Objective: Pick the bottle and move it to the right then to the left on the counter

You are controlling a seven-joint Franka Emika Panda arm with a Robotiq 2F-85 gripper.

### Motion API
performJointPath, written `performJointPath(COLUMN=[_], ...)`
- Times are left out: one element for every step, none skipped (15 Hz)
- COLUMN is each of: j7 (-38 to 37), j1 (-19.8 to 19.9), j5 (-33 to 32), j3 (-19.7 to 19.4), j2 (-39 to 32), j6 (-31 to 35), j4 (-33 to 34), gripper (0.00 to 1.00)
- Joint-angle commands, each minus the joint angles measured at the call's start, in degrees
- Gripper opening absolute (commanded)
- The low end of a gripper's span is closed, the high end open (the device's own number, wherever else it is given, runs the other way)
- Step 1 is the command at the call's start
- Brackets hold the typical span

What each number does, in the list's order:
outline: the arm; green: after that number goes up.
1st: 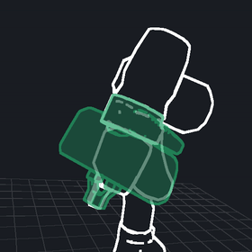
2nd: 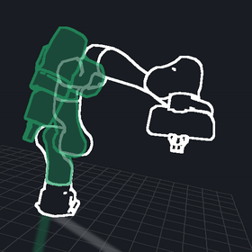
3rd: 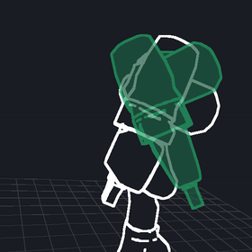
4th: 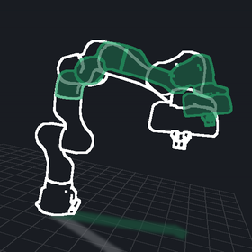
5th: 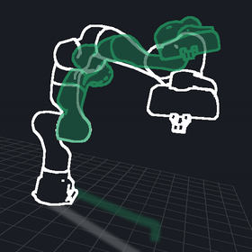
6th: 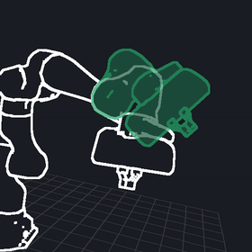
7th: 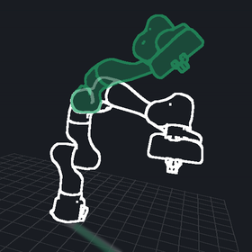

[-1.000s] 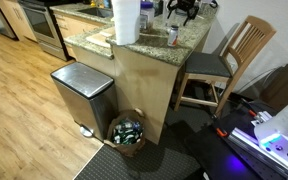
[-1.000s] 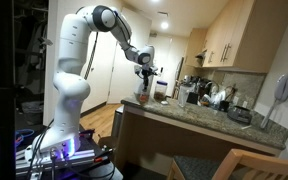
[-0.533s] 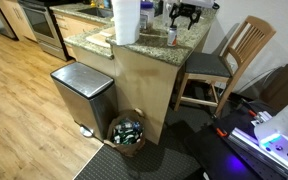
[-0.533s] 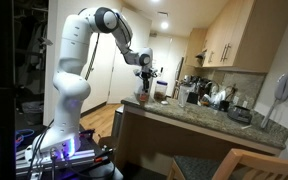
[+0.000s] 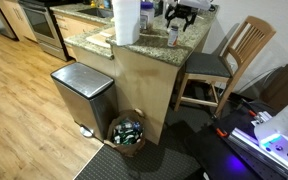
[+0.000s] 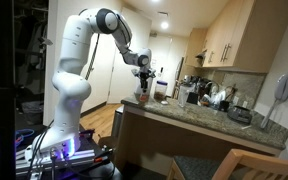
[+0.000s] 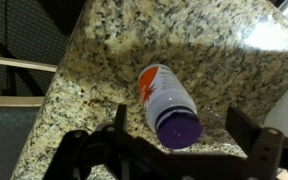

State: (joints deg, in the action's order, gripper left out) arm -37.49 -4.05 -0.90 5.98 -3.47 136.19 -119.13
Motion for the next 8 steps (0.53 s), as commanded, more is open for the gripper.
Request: performJointPath(j7=[0.0, -0.3, -0.5, -0.3, 0.1, 0.2, 0.1, -0.7], j1=[-0.4, -0.3, -0.2, -0.2, -0.7, -0.7, -0.8, -1.0], j5=[-3.7, -4.7, -4.7, -3.7, -3.3, -3.2, -3.3, -4.2], j3=[-1.5, -1.8, -2.2, -2.5, -2.4, -2.8, -3.0, -3.2], j2=[-2.1, -2.8, -3.6, -4.4, -2.0, -2.7, -3.4, -3.3], j6=[4.3, 6.5, 7.8, 9.0, 6.3, 7.4, 8.1, 8.0], j4=[0.6, 0.7, 0.9, 1.0, 0.1, 0.1, 0.1, 0.0], gripper=[1.00, 1.00, 1.00, 1.00, 1.00, 1.00, 1.00, 1.00])
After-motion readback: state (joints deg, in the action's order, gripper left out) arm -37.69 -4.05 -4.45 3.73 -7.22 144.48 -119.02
